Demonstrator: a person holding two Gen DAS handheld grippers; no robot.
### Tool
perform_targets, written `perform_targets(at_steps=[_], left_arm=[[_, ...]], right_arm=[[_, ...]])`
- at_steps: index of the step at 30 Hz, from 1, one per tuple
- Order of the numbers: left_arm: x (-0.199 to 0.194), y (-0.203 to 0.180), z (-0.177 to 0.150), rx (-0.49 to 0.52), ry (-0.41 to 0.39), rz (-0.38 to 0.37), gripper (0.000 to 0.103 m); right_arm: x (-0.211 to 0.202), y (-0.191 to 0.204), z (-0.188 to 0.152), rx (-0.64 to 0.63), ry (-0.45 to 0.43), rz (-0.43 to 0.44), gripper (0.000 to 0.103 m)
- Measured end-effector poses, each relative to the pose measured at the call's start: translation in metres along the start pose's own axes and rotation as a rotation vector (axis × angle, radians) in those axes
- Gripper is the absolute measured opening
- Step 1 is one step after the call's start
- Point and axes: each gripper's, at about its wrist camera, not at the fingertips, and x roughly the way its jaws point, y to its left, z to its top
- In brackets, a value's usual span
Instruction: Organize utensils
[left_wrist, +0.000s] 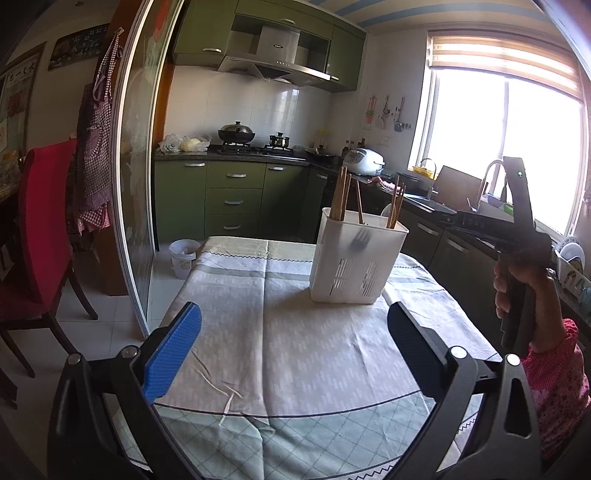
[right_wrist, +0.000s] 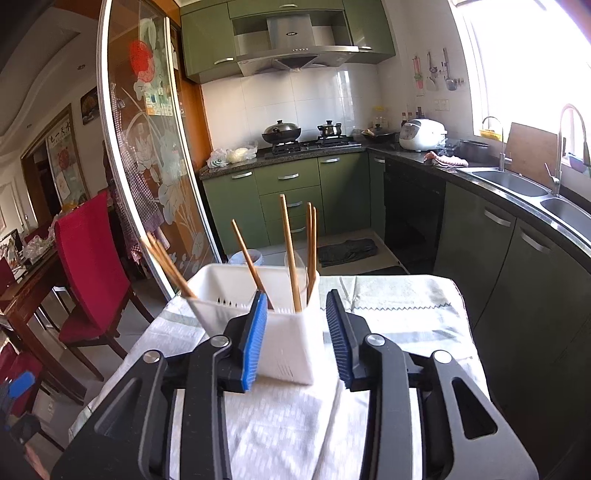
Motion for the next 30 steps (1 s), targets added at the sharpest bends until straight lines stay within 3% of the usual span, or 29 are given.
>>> perform_targets(at_steps=[2, 4, 6, 13, 16, 23, 30], left_arm=[[0.000, -0.007, -0.003, 0.022, 0.009, -0.010, 0.096], [-0.001, -0.017, -0.006, 0.052, 0.011, -0.013, 0.096], [-0.005, -0.028, -0.009, 0.087, 0.007, -0.014, 0.096], [-0.032, -0.056, -0.004, 0.117, -0.058, -0.049, 0.096], [-0.045, -0.062, -0.004, 0.116, -0.078, -0.066, 0.096], [-0.061, -0.067, -0.011, 0.131, -0.084, -0.045, 0.096], [-0.069, -0.067, -0.022, 0.128, -0.068, -0.016, 0.096]], right_arm=[[-0.021, -0.005, -0.025, 0.013, -0.005, -0.005, 0.054], [-0.045, -0.010, -0.050, 0.038, -0.022, 0.006, 0.085], [-0.069, -0.015, -0.072, 0.058, -0.041, 0.003, 0.099], [-0.143, 0.005, -0.116, -0.025, -0.095, -0.068, 0.099], [-0.165, 0.018, -0.125, -0.043, -0.118, -0.049, 0.099], [-0.190, 0.036, -0.129, -0.075, -0.185, -0.090, 0.099], [-0.195, 0.033, -0.130, -0.075, -0.195, -0.111, 0.099]])
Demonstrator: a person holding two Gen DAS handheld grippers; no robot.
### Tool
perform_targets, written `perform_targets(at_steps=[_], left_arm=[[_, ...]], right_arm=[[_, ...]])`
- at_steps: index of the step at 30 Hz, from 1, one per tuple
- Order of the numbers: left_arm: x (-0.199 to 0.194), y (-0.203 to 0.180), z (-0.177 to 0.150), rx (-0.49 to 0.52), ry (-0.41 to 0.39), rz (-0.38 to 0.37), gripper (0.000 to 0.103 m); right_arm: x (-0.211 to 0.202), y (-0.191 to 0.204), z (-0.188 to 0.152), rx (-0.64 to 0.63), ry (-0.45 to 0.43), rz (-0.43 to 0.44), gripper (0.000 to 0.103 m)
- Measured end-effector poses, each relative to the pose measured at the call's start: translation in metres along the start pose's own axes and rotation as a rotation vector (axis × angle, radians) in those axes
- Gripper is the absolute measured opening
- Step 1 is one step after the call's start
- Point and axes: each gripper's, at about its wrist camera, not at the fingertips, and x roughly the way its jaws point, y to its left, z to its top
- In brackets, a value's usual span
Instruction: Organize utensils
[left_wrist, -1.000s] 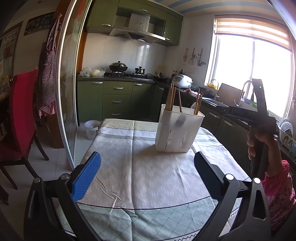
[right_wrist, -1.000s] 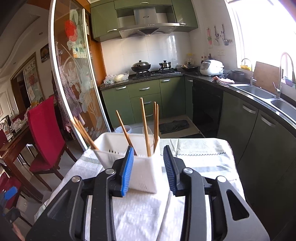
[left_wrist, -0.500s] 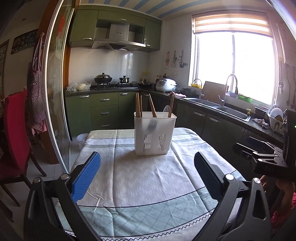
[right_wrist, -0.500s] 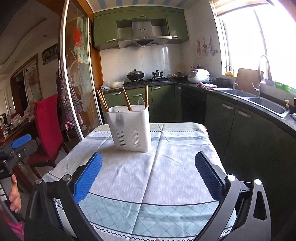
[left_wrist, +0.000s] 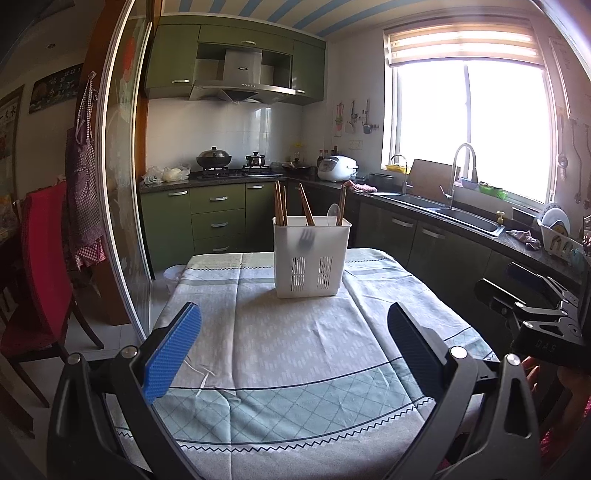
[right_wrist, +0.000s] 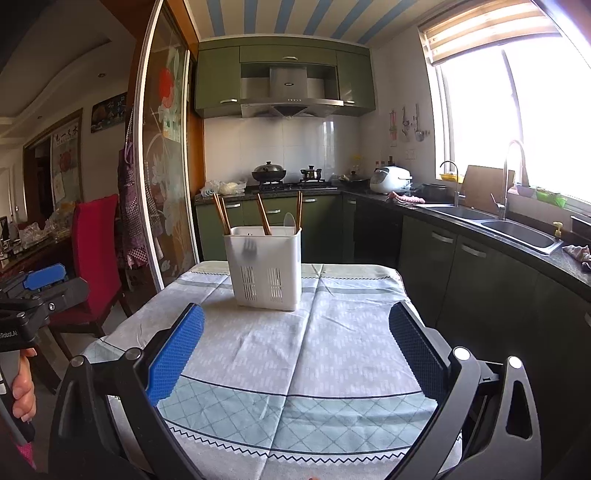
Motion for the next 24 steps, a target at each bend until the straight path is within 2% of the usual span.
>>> perform_targets(at_steps=[12, 24], left_arm=[[-0.015, -0.009, -0.006, -0.008, -0.001, -0.035, 0.096], [-0.028, -0.002, -0.003, -0.039, -0.028, -0.028, 0.096]], right_arm=[[-0.014, 0.003, -0.002, -0.010, -0.011, 0.000, 0.099], [-0.023, 0.009, 0.001, -0.026, -0.025, 0.011, 0.099]])
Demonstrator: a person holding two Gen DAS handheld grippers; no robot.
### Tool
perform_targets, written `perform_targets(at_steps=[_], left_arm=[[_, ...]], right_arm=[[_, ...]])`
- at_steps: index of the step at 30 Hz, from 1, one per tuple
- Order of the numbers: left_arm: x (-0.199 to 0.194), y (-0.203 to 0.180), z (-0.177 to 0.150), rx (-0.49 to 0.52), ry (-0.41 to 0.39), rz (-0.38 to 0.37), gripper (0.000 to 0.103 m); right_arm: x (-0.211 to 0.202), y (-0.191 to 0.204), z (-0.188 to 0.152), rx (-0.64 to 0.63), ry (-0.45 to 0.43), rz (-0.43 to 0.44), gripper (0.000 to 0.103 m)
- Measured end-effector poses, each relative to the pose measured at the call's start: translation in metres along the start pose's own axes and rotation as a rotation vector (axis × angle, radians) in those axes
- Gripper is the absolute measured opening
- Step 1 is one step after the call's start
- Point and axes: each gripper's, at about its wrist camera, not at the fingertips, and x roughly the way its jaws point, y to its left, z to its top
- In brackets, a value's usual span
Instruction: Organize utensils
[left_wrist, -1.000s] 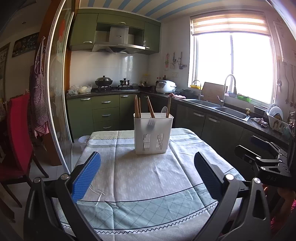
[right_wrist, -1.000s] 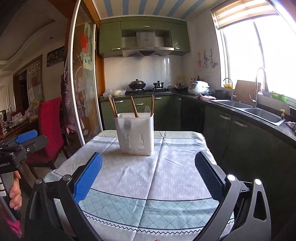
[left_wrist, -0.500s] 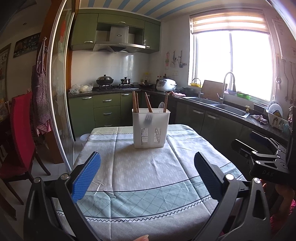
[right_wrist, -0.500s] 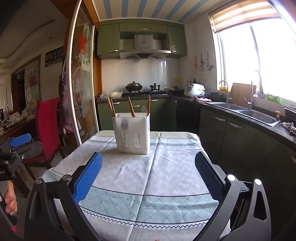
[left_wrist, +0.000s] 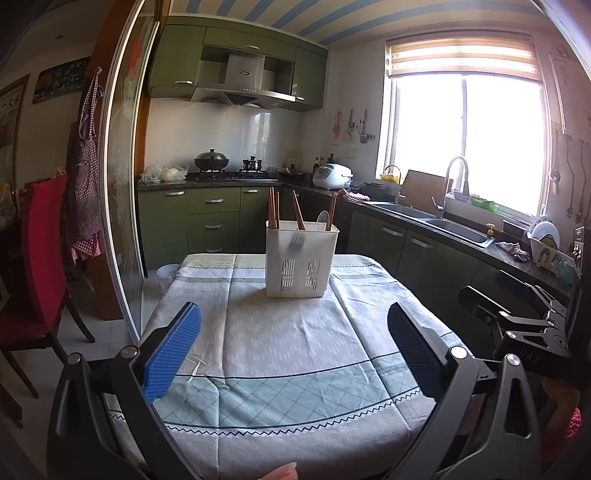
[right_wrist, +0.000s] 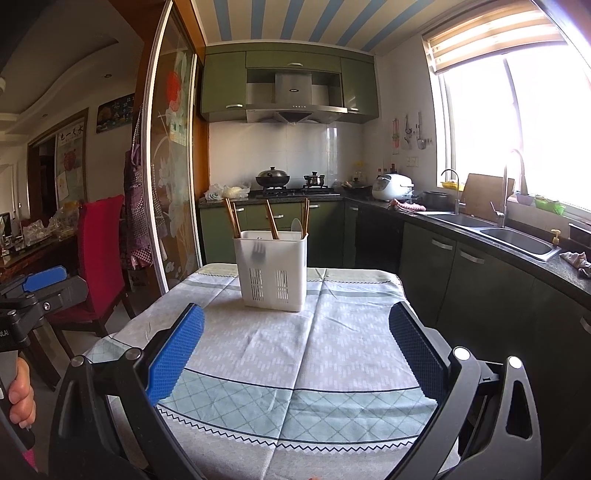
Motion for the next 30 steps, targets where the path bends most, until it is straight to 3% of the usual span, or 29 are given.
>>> perform_targets(at_steps=[14, 30], left_arm=[[-0.0041, -0.0039, 0.0003, -0.001, 0.004, -0.040, 0.096], [-0.0049, -0.0015, 0.0012, 0.006, 0.000, -0.024, 0.096]], right_arm=[[-0.0033, -0.0003, -0.0001, 0.001, -0.004, 0.005, 0.099], [-0.0041, -0.0032, 0.0031, -0.007, 0.003, 0.013, 0.099]])
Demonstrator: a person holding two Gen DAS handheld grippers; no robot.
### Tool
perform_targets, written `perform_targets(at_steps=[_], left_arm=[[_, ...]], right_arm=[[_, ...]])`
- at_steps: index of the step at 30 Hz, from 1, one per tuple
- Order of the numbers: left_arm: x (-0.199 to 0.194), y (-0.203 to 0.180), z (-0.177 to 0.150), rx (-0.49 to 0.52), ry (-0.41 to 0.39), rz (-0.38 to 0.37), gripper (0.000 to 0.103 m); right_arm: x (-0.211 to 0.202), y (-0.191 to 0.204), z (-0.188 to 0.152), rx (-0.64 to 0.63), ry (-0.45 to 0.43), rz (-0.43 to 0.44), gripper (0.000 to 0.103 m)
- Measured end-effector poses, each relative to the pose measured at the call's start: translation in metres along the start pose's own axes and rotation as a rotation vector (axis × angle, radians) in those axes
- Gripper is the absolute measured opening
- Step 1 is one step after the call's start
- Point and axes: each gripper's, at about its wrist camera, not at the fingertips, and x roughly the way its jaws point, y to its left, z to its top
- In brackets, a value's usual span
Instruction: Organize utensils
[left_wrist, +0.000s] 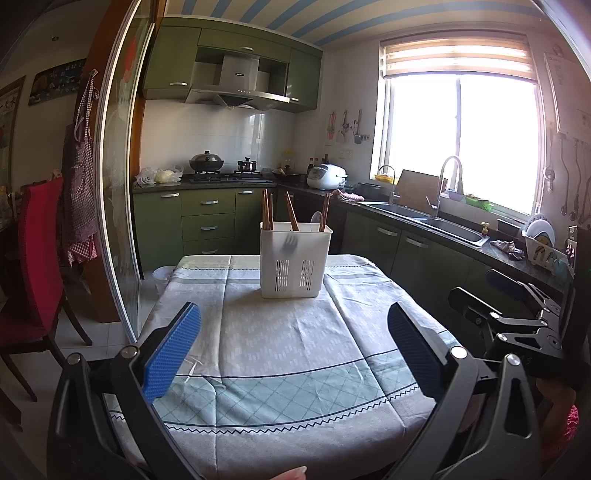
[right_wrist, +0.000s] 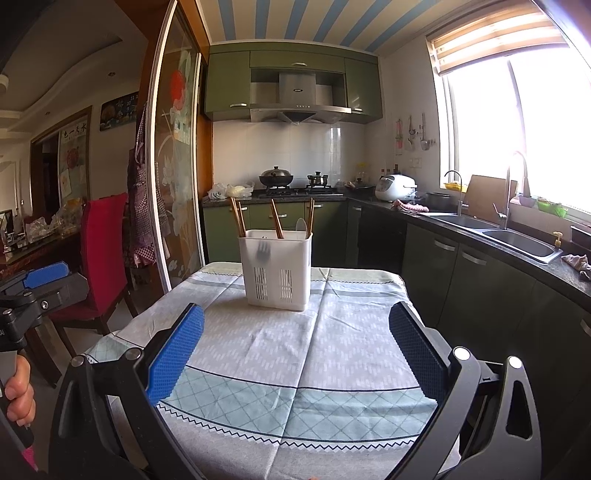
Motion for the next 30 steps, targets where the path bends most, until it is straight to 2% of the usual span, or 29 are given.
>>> perform_targets(at_steps=[30], left_arm=[[-0.0021, -0.0013, -0.0003, 0.027, -0.007, 0.006, 0.096]], right_arm=[[0.0032, -0.0017, -0.0036, -0.001, 0.008, 0.008, 0.099]])
